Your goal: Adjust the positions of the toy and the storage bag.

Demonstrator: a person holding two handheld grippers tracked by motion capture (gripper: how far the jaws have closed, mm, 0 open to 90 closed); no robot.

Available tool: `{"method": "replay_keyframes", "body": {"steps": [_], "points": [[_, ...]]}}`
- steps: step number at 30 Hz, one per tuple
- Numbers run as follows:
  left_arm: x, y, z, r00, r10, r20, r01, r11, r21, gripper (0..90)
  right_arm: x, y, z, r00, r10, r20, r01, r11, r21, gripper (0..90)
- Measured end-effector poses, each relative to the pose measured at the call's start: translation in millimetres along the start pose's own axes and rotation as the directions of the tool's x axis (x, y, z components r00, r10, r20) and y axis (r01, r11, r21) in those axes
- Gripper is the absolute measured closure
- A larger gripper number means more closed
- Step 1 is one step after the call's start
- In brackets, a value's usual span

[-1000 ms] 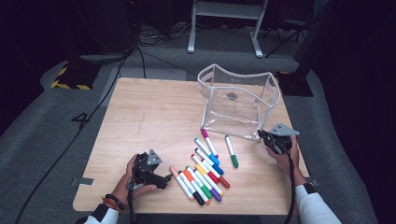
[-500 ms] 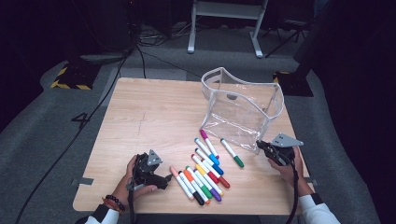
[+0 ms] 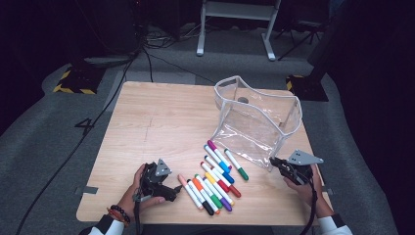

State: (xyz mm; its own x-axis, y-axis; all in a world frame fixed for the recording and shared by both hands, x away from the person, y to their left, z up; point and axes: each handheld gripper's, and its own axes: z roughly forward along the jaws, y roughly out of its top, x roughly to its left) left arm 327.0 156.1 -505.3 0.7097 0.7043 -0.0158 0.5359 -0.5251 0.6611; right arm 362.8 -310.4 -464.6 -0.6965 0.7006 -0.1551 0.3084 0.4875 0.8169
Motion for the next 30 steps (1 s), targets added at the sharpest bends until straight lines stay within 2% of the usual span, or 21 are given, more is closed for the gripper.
{"method": "replay_keyframes", "body": {"steps": [4,9,12,15,20,25,30], "points": [[-0.3,-2.5,-2.4,0.9997,0.02,0.014,-0.02,0.9998,0.001,0.5,4.5,-1.4,-3.6,1.0,0.0,-0.007,0.0,1.0,0.002,87.1],[-0.2,-2.7,-2.5,0.9995,0.023,0.02,-0.024,0.9997,0.002,0.4,8.5,-1.3,-5.7,0.9999,-0.003,-0.012,0.003,1.0,0.01,85.8],[-0.3,-1.6,-1.6,0.9994,0.027,0.023,-0.027,0.9996,0.002,0.4,9.3,-1.1,-6.0,0.9996,0.001,-0.027,0.0,1.0,0.018,81.4],[-2.0,-1.4,-1.2,0.9996,0.02,0.018,-0.02,0.9998,0.001,0.5,11.5,-1.2,-6.9,0.9996,0.002,-0.03,-0.001,1.0,0.03,72.9],[-2.2,-1.7,-1.5,0.9995,0.024,0.022,-0.024,0.9997,0.001,0.5,18.6,-2.4,-15.7,0.9994,0.021,-0.028,-0.02,0.998,0.051,62.2],[-1.3,-2.4,-2.0,0.9983,0.044,0.039,-0.044,0.999,-0.001,0.4,22.4,-10.1,-21.5,0.9978,0.06,-0.03,-0.057,0.995,0.08,58.2],[-0.3,-3.3,-2.9,0.9972,0.057,0.048,-0.057,0.9984,-0.001,0.5,29.9,-16.3,-23.2,0.9941,0.075,-0.078,-0.068,0.993,0.097,57.2]]}}
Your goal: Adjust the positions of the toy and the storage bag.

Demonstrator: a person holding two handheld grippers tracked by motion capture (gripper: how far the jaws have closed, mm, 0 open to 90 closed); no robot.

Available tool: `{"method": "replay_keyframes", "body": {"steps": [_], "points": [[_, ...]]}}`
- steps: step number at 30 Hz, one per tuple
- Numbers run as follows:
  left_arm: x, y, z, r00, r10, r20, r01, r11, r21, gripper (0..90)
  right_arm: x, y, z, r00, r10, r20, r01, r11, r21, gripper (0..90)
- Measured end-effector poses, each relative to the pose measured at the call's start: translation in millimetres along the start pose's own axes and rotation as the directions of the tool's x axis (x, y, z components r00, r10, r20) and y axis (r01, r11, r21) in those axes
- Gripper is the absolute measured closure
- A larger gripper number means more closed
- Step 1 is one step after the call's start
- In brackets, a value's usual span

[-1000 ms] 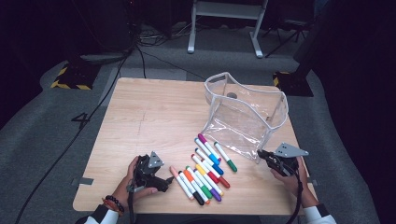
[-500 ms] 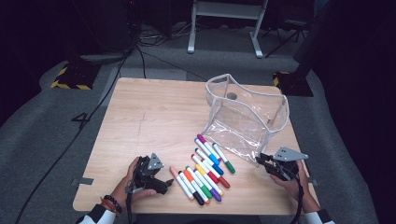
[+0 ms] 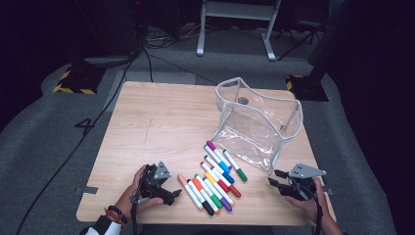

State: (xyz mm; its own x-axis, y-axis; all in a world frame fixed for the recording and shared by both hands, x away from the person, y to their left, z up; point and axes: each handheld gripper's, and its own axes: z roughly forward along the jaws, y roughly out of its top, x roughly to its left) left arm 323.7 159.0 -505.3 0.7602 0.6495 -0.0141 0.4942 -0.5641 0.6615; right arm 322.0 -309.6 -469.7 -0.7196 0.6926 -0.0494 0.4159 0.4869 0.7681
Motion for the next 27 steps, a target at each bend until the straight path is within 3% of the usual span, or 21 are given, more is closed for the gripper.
{"method": "replay_keyframes", "body": {"steps": [7,10,15,22,27], "points": [[0.6,0.2,0.2,1.0,0.004,0.005,-0.004,1.0,0.001,0.4,17.2,4.5,15.5,0.9946,-0.061,-0.084,0.063,0.998,0.022,56.6],[0.7,0.6,0.5,1.0,0.006,0.007,-0.006,1.0,0.001,0.4,21.1,9.6,24.2,0.9921,-0.056,-0.113,0.056,0.998,-0.001,55.7],[0.6,0.6,0.5,1.0,0.005,0.006,-0.005,1.0,0.0,0.5,33.6,19.0,44.9,0.9846,-0.126,-0.121,0.127,0.992,0.001,54.7],[0.3,0.4,0.6,1.0,0.002,0.007,-0.002,1.0,-0.002,0.5,36.7,29.7,62.5,0.9887,-0.123,-0.085,0.124,0.992,0.0,56.2],[-0.2,0.2,0.2,1.0,0.006,0.007,-0.006,1.0,0.0,0.5,40.9,37.1,75.9,0.9891,-0.119,-0.087,0.12,0.993,0.009,60.5]]}}
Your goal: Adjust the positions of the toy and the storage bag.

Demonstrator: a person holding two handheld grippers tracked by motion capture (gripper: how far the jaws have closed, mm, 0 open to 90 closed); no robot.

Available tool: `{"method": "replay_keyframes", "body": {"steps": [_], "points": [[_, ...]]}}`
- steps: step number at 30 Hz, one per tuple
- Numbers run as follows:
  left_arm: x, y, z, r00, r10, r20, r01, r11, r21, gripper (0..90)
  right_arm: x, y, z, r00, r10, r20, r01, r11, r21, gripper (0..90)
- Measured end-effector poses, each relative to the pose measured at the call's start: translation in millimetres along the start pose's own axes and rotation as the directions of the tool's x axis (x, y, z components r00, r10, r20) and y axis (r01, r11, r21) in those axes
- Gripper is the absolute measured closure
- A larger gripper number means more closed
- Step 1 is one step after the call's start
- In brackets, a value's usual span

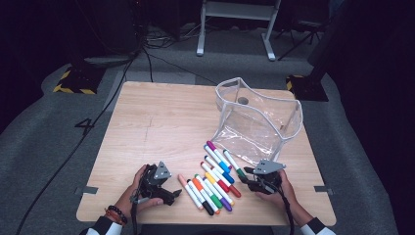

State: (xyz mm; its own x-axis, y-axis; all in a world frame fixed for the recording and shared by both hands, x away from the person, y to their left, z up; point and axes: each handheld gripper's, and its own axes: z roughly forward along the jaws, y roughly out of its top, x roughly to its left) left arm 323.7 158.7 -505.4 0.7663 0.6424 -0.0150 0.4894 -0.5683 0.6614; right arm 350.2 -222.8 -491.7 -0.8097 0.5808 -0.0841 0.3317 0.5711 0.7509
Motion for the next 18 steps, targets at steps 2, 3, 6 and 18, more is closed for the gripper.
{"method": "replay_keyframes", "body": {"steps": [2,3,6,18], "points": [[-0.2,-0.1,-0.2,1.0,0.005,0.002,-0.005,1.0,0.002,0.5,0.9,3.3,6.0,1.0,0.002,0.007,-0.002,1.0,0.005,59.7],[-0.2,-0.1,-0.2,1.0,0.005,0.002,-0.005,1.0,0.001,0.5,0.5,5.0,10.1,0.9999,0.01,0.013,-0.01,1.0,0.011,59.8],[-0.5,-0.3,-0.3,1.0,0.003,0.001,-0.003,1.0,0.001,0.5,-1.7,7.1,17.6,0.9995,0.019,0.025,-0.02,0.999,0.027,60.6],[-1.3,-1.0,-0.9,1.0,0.003,0.002,-0.003,1.0,0.0,0.4,-12.4,5.4,19.2,0.9964,0.082,-0.019,-0.082,0.996,0.018,73.4]]}}
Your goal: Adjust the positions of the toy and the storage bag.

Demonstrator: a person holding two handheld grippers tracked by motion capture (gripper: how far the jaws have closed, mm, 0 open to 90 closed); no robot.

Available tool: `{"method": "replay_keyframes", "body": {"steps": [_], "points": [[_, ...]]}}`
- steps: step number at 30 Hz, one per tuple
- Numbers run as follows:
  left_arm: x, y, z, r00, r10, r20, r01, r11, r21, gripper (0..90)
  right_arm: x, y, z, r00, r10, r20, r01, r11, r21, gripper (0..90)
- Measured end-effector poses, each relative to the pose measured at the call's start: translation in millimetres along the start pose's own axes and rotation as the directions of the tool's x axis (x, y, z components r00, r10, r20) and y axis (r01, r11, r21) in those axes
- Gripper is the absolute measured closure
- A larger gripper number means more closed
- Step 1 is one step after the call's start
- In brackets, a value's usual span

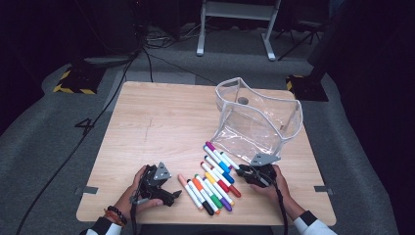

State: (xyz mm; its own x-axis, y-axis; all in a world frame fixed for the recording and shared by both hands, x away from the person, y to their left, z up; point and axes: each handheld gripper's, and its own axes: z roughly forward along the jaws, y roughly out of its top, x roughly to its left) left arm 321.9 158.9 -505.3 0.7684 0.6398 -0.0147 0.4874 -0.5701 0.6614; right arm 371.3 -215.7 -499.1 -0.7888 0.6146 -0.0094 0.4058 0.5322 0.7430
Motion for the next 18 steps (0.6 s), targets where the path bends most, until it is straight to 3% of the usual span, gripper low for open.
{"method": "replay_keyframes", "body": {"steps": [3,8,14,18], "points": [[-2.8,2.2,2.0,0.9999,-0.013,-0.006,0.013,0.9999,0.001,0.2,-0.3,0.3,-0.4,1.0,-0.007,-0.002,0.007,1.0,0.004,74.4],[-8.9,5.3,4.8,0.9999,0.011,0.01,-0.011,0.9999,0.001,0.4,-1.5,0.6,-1.5,0.9996,-0.022,0.017,0.021,1.0,0.009,74.8],[-9.5,5.7,5.2,0.9998,0.012,0.013,-0.012,0.9999,0.001,0.4,-2.7,2.9,-5.4,0.9977,-0.058,0.037,0.058,0.998,0.005,74.9],[-11.2,6.7,6.2,0.9999,0.011,0.012,-0.011,0.9999,-0.001,0.4,-4.5,4.3,-9.7,0.9979,-0.052,0.037,0.053,0.999,-0.01,74.9]]}}
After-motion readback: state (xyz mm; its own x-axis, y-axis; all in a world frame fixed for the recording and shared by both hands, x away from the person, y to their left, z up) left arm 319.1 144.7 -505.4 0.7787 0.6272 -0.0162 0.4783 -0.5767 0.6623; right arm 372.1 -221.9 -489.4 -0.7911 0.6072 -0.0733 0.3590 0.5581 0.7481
